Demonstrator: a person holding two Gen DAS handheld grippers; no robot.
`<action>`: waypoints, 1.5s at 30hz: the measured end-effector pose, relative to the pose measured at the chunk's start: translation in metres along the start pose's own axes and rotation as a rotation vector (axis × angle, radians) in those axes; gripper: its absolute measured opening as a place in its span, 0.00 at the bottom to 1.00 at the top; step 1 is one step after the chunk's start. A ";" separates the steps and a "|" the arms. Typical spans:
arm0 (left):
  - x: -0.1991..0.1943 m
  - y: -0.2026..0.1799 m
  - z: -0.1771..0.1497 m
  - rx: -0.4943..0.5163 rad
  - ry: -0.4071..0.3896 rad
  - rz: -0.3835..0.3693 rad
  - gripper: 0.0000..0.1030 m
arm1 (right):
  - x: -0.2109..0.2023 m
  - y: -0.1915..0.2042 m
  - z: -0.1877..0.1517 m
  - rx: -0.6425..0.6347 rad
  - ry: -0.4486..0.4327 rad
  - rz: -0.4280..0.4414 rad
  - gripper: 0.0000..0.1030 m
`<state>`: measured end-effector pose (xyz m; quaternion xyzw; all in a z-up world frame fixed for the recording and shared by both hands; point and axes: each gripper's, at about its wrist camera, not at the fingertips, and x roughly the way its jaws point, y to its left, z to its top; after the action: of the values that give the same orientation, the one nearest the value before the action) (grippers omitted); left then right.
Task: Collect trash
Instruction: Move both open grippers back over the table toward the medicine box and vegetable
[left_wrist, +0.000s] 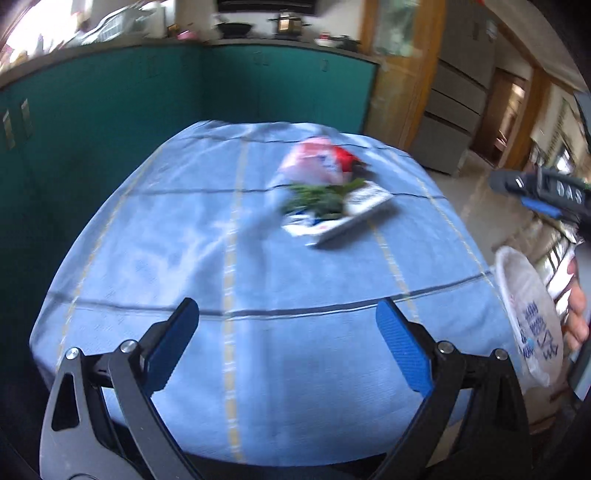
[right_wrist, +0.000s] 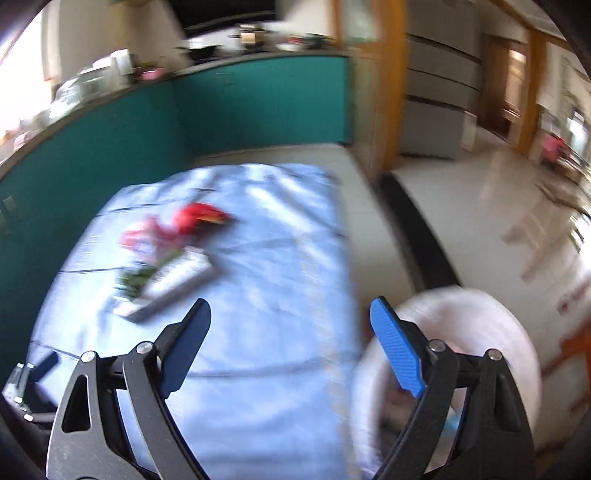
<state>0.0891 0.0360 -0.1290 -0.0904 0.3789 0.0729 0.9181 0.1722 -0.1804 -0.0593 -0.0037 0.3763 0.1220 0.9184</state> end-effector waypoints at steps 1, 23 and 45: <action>-0.002 0.010 0.000 -0.034 -0.002 0.007 0.94 | 0.006 0.016 0.007 -0.041 -0.014 0.034 0.88; -0.009 0.116 0.007 -0.246 -0.011 0.151 0.94 | 0.159 0.195 0.059 -0.348 0.147 0.210 0.55; 0.008 0.124 0.012 -0.264 0.029 0.166 0.94 | 0.047 0.193 -0.013 -0.521 0.200 0.455 0.74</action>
<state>0.0778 0.1598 -0.1404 -0.1798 0.3856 0.1966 0.8834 0.1519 0.0161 -0.0844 -0.1657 0.4119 0.4141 0.7946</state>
